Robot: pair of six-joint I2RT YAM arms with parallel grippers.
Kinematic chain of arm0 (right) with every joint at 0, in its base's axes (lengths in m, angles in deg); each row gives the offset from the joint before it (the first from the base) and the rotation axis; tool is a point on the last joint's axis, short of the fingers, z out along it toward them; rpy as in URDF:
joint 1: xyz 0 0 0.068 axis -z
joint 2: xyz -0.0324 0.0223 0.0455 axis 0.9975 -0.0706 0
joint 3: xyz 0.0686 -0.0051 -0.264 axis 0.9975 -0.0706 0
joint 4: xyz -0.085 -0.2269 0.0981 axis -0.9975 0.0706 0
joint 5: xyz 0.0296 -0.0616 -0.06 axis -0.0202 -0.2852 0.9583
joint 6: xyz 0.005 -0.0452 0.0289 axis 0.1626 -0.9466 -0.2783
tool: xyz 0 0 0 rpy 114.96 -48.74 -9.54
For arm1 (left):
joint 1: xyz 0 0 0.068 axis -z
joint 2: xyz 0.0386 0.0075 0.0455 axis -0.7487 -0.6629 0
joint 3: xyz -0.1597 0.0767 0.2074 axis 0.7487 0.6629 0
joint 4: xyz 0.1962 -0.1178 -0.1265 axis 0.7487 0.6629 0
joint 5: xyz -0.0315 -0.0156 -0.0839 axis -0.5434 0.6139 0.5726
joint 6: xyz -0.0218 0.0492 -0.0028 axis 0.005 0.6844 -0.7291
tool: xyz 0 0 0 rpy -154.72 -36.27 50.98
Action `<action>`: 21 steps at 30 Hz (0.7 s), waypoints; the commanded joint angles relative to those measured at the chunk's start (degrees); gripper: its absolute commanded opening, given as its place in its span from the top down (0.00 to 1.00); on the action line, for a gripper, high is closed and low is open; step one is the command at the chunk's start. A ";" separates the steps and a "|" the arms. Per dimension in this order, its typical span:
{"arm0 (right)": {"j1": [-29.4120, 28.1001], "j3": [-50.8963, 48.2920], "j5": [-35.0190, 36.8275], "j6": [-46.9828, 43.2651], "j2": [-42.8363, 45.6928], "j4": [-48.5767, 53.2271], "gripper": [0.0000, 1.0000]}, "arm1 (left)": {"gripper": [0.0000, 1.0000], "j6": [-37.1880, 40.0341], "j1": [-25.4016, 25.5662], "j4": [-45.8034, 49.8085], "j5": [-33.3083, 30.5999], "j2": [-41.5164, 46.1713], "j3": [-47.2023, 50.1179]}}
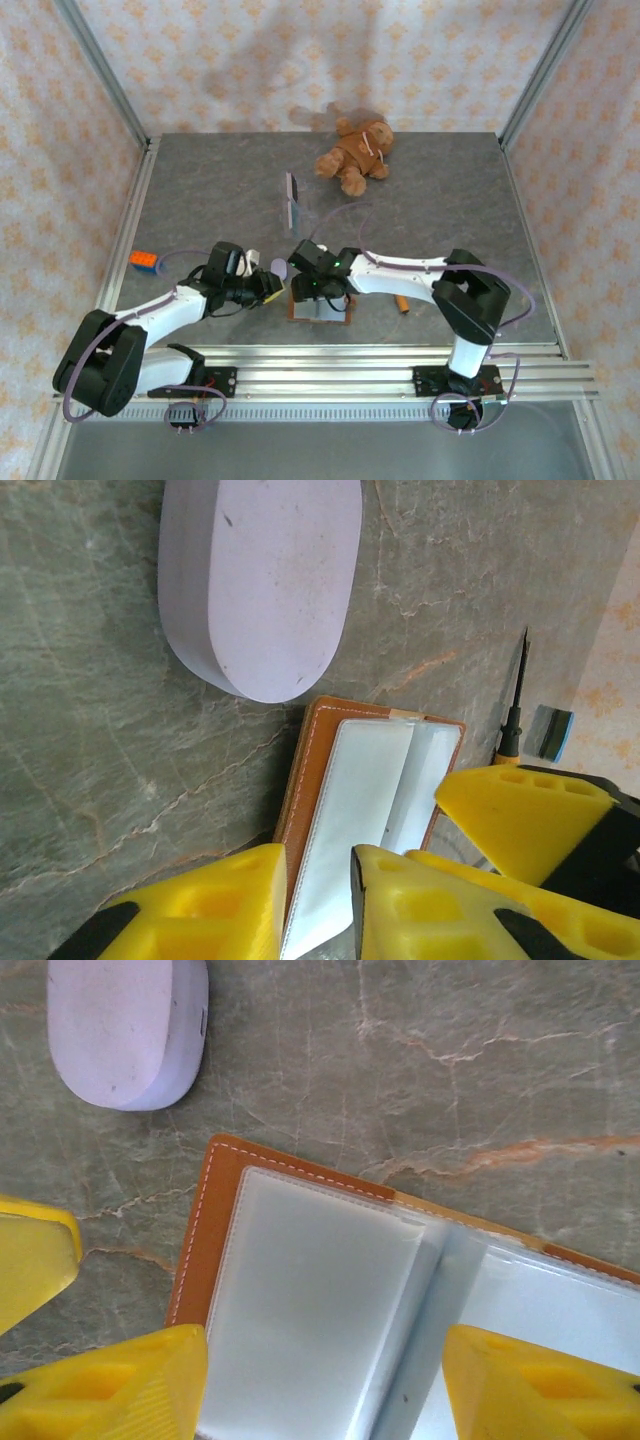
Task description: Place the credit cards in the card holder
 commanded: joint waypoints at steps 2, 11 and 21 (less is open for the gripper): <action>-0.77 2.33 1.03 0.25 -3.09 3.55 0.38 | 0.79 0.39 -0.40 -2.02 1.43 -1.04 1.32; -1.02 4.28 2.16 -0.84 -7.96 5.36 0.47 | 0.83 0.04 -0.48 -4.50 3.39 -2.62 2.33; -1.03 4.37 0.79 -2.09 -9.37 4.65 0.71 | 0.82 -1.50 -0.48 -9.43 6.77 -3.87 3.52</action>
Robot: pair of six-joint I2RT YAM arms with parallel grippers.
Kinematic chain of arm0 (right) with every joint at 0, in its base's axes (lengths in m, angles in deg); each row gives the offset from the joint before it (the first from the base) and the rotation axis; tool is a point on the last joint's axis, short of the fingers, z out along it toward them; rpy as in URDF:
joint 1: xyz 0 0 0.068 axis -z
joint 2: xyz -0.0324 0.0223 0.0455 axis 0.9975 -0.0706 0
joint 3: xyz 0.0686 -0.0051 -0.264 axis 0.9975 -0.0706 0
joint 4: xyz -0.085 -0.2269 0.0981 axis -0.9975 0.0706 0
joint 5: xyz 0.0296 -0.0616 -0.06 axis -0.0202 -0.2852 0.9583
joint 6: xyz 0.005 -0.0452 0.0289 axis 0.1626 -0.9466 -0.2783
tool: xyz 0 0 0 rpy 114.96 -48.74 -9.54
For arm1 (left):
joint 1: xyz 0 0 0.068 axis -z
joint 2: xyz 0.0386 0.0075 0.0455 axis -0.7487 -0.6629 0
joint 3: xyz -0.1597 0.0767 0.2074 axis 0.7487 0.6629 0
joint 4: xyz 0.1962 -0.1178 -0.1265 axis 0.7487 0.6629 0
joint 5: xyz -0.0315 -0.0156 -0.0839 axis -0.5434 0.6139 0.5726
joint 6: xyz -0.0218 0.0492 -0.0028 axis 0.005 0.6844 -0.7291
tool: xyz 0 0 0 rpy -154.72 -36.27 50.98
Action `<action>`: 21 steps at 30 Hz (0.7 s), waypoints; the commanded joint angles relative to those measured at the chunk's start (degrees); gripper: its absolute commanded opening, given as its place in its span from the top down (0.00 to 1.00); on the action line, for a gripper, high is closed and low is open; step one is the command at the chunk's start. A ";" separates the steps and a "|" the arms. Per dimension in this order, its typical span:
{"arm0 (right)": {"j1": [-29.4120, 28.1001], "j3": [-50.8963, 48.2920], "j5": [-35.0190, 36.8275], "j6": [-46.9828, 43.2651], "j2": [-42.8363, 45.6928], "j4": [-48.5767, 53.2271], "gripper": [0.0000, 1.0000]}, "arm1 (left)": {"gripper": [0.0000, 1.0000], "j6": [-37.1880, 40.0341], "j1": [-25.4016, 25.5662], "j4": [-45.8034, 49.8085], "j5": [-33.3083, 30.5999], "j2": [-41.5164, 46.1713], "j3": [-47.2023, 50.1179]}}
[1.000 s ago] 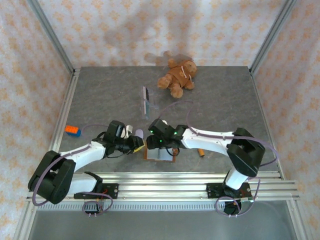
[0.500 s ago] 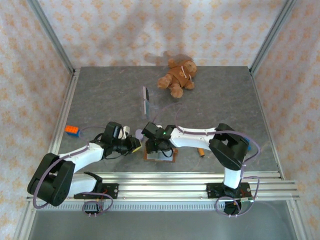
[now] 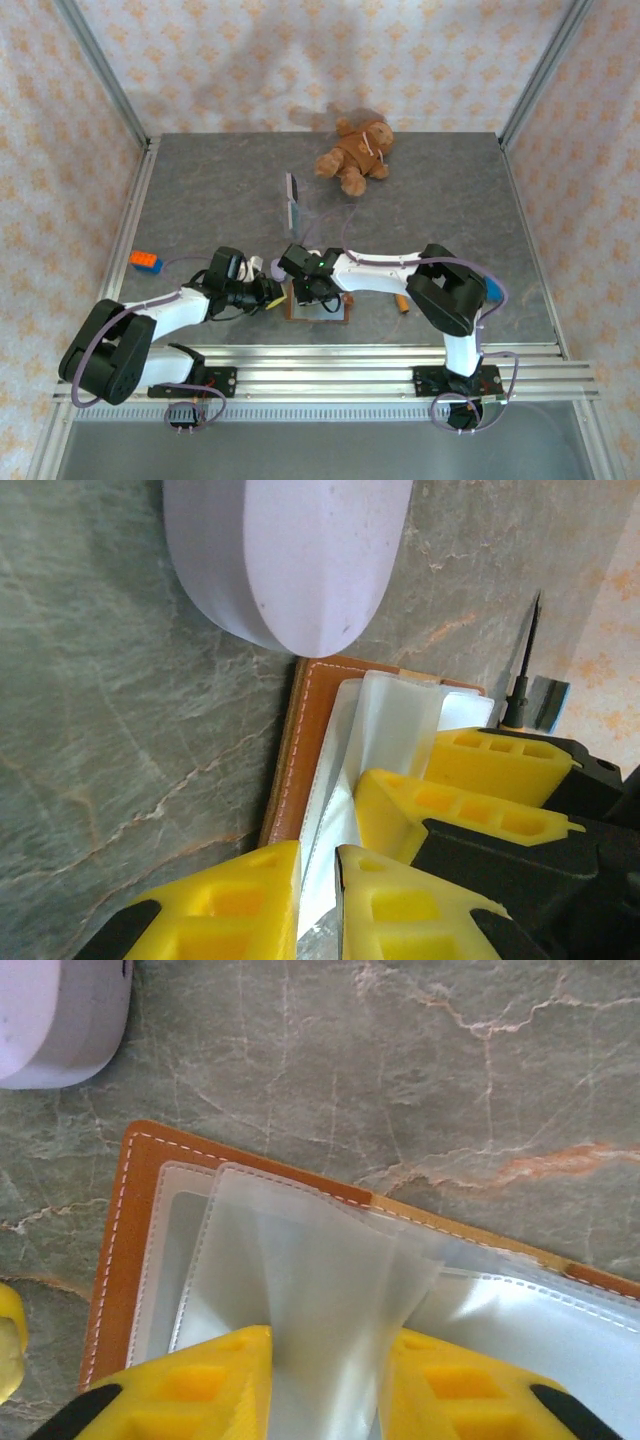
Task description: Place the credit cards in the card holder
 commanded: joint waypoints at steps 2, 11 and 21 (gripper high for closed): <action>-0.34 -0.78 -0.36 -0.96 -1.72 0.27 0.74 | 0.82 -1.02 -0.48 -3.72 2.61 -0.47 0.36; 0.20 -6.89 -4.44 -3.33 2.68 -8.82 0.81 | 0.81 -2.42 0.37 -7.01 4.20 -1.45 -0.27; 2.45 -14.62 -13.04 -3.85 6.79 -21.24 0.84 | 0.76 -2.82 2.42 -9.11 0.67 -4.28 -0.74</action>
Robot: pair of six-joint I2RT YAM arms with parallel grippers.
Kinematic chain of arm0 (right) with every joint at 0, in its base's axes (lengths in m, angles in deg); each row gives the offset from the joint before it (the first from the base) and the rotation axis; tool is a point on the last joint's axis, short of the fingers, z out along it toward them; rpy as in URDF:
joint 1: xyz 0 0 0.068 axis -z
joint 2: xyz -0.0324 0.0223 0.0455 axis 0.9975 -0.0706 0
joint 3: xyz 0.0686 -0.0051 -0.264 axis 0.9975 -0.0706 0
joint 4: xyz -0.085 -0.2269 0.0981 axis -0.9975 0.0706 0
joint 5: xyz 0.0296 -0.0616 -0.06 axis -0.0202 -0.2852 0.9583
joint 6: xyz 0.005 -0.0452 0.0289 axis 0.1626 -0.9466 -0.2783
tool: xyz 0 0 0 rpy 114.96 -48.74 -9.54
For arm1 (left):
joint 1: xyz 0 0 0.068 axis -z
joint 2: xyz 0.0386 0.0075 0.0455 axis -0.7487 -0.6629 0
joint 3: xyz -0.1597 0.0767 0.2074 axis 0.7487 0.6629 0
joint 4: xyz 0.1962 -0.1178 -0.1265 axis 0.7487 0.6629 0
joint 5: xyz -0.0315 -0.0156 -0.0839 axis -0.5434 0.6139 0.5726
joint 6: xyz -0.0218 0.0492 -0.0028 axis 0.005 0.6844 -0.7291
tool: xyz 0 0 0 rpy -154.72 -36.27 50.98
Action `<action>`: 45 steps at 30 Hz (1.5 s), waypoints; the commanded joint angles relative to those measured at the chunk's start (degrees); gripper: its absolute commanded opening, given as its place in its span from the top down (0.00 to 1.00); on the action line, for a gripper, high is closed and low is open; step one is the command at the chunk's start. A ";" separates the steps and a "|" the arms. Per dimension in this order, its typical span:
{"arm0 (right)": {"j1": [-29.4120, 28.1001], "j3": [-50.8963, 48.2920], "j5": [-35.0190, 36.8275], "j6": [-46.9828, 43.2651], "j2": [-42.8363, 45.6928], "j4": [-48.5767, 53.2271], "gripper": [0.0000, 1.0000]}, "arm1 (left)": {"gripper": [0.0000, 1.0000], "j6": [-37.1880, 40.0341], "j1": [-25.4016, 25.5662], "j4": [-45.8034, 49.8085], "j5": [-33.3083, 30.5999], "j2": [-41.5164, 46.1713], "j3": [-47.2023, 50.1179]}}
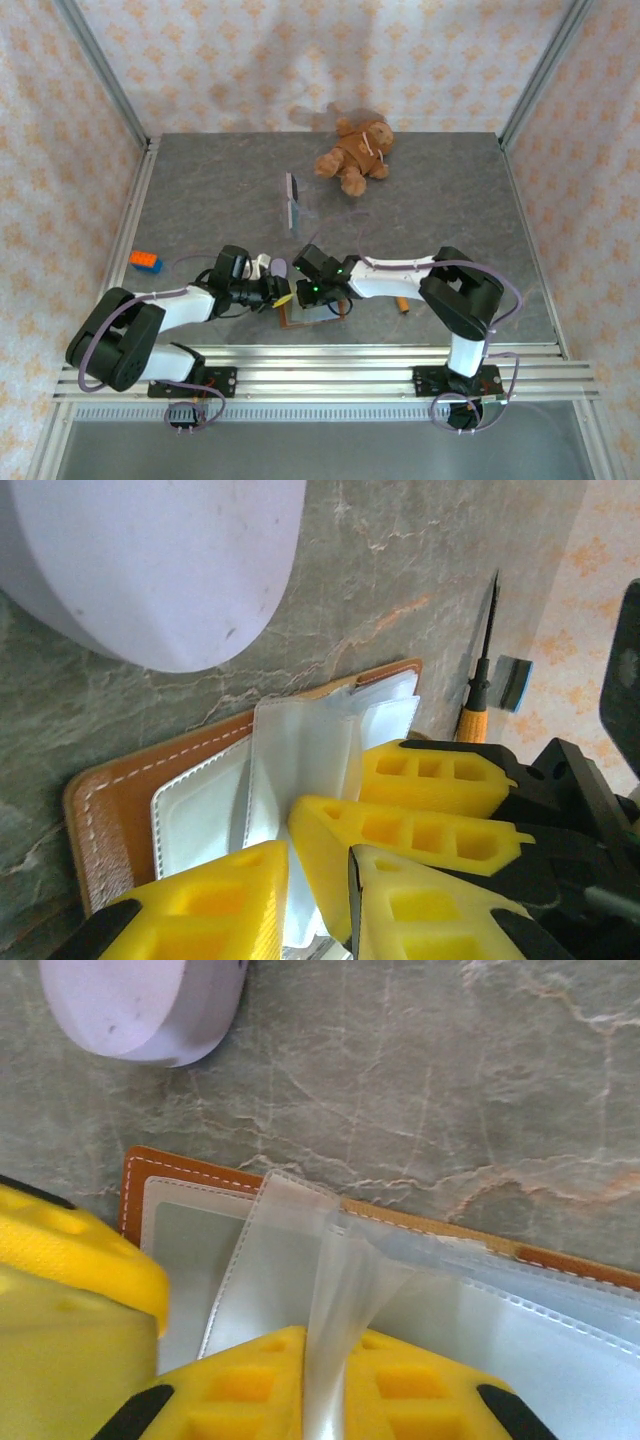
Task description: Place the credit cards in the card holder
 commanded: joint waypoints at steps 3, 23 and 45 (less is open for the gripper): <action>0.84 -4.72 -4.75 -0.35 2.22 -6.61 0.86 | 0.75 1.76 0.45 2.50 -4.11 0.65 -1.71; 2.15 -6.86 -5.00 -0.35 4.72 -8.55 0.83 | 1.00 4.53 1.59 3.99 -5.90 -6.27 -1.76; -6.72 -0.20 6.53 -2.78 8.53 6.01 0.51 | 1.00 1.53 1.53 -1.67 -4.50 -8.15 -0.01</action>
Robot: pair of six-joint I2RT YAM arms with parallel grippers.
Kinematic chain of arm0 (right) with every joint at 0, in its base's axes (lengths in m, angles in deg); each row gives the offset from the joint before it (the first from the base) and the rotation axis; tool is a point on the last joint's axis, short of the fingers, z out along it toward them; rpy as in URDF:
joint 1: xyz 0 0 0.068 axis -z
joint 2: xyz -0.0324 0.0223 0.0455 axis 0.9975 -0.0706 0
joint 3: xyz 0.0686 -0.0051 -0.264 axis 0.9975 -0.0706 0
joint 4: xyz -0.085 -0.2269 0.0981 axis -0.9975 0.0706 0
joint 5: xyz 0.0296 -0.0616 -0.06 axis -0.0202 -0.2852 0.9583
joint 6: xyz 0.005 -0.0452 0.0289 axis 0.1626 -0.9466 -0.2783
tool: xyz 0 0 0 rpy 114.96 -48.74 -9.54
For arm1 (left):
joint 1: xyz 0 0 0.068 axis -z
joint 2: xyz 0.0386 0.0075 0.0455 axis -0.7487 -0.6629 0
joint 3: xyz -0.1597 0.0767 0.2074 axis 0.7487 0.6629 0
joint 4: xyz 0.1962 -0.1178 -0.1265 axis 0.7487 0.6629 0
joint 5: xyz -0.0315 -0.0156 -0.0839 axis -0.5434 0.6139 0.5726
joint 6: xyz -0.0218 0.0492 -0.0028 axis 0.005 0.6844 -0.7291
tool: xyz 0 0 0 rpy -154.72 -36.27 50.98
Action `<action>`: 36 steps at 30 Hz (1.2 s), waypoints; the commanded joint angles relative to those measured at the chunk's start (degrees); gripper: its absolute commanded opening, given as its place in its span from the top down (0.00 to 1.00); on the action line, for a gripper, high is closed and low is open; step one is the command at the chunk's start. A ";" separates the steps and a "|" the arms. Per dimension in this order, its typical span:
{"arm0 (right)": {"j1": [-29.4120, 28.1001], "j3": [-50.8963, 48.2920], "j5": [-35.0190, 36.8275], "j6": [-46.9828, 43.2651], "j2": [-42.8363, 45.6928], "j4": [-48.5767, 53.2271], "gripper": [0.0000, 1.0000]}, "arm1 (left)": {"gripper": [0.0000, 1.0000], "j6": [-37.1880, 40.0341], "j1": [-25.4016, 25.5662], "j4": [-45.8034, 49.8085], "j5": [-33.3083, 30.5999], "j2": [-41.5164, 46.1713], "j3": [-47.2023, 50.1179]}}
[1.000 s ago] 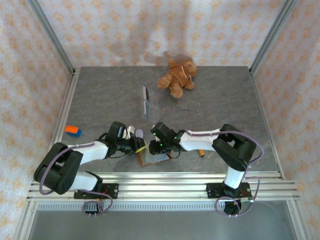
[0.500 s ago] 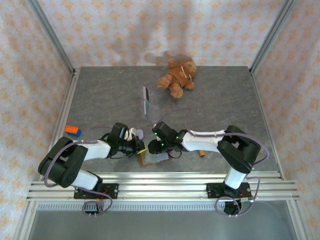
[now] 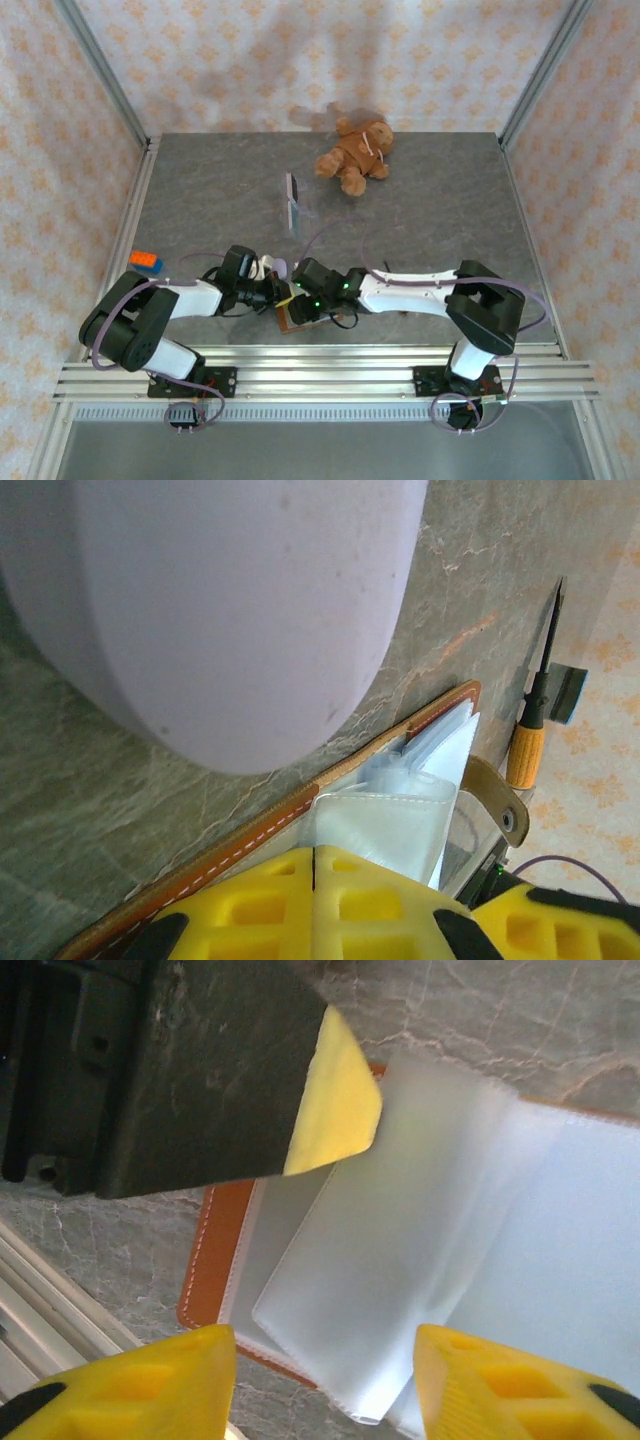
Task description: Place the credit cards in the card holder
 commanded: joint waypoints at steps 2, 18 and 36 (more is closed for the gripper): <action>-1.08 3.84 6.53 0.87 0.30 4.72 0.50 | 1.00 -1.08 0.19 -0.61 -1.01 -1.87 1.64; -1.65 8.85 6.70 -0.03 -10.25 9.95 0.55 | 1.00 -2.60 0.06 -3.93 -0.07 -2.92 2.19; -1.61 9.89 10.57 2.07 -12.67 13.15 0.81 | 0.96 0.70 -1.92 5.05 -0.33 4.71 2.27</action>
